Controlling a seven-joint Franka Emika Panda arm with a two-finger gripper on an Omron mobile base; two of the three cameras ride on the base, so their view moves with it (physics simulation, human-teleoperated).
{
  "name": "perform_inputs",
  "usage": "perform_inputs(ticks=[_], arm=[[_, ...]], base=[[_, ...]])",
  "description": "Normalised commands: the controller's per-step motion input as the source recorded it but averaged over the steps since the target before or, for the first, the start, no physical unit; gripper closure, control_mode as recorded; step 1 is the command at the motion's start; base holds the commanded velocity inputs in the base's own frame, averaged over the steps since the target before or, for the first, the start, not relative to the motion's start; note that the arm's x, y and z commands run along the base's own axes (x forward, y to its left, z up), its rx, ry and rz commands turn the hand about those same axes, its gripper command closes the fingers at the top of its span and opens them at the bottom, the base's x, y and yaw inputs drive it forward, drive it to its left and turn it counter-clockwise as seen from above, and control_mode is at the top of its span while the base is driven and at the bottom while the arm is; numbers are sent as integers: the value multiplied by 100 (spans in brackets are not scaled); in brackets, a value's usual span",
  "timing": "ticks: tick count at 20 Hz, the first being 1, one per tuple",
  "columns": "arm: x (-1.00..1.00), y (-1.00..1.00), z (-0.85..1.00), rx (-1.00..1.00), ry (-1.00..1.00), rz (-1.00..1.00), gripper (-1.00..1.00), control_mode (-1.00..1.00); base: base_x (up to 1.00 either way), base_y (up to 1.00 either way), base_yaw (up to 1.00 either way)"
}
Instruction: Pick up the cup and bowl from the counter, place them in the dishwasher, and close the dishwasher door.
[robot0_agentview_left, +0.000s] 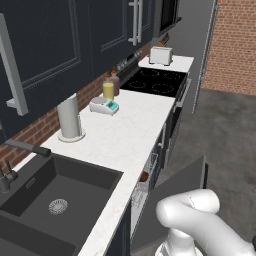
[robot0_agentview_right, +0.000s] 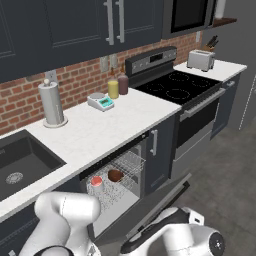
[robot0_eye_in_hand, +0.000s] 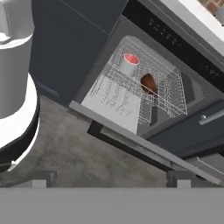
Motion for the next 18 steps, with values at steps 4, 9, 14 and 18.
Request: perform_inputs(ticks=[4,9,14,18], arm=[[4,0,-59,8,-16,-2,-100,-100],[12,0,-50,14,-9,-1,-100,-100],[25,-2,-21,18,2,0,-100,-100],[45,-10,-18,22,5,6,-100,-100]], base=[[0,0,0],[0,0,0],[0,0,0],[0,0,0]])
